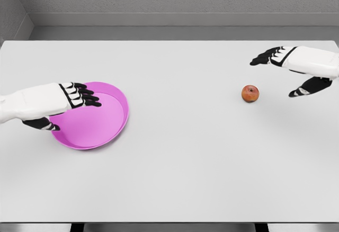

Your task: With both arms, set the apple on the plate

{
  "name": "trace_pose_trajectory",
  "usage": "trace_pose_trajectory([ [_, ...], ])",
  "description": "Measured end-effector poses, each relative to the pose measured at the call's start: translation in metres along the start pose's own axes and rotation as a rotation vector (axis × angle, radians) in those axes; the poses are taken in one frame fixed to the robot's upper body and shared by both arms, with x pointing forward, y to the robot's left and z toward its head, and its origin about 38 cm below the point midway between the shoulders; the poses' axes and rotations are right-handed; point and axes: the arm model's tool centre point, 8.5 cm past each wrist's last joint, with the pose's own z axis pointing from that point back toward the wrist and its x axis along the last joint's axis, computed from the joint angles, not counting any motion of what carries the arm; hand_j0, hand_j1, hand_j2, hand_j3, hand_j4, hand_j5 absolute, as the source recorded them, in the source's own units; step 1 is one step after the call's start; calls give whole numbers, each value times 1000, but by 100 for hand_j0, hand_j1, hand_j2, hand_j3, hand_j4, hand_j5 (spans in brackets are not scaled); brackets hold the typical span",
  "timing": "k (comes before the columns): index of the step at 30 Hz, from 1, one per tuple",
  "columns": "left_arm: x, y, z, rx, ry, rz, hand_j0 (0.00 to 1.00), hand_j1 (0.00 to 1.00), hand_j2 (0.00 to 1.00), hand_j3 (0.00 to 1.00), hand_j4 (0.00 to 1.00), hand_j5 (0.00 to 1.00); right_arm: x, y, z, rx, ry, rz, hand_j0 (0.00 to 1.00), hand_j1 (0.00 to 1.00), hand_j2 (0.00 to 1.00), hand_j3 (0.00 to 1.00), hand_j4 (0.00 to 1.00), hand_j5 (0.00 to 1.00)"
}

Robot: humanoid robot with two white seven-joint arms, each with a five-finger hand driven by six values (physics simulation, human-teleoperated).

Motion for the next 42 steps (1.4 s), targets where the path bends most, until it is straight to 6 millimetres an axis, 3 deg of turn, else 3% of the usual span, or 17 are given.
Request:
trace_pose_trajectory([
  [11,0,0,0,0,0,0,100,100,100,100,100,100,-13,34,-33,21,-46,-191,100,100,100,100,100,100],
  [14,0,-1,0,-1,-1,1,100,100,100,100,100,100,-19,29,-37,14,-34,-199,100,100,100,100,100,100],
  [22,1,-1,-3,3,-6,4,100,100,100,100,100,100,-32,52,-58,45,-16,-265,100,100,100,100,100,100],
  [26,1,-2,-4,0,-8,6,100,100,100,100,100,100,-42,49,-64,41,4,-274,100,100,100,100,100,100],
  [32,1,-2,-4,-1,-9,6,100,100,100,100,100,100,-43,61,-81,56,-3,-302,100,100,100,100,100,100],
  [42,2,-2,-4,-3,-9,6,100,100,100,100,100,100,-57,77,-78,77,33,-319,100,100,100,100,100,100],
])
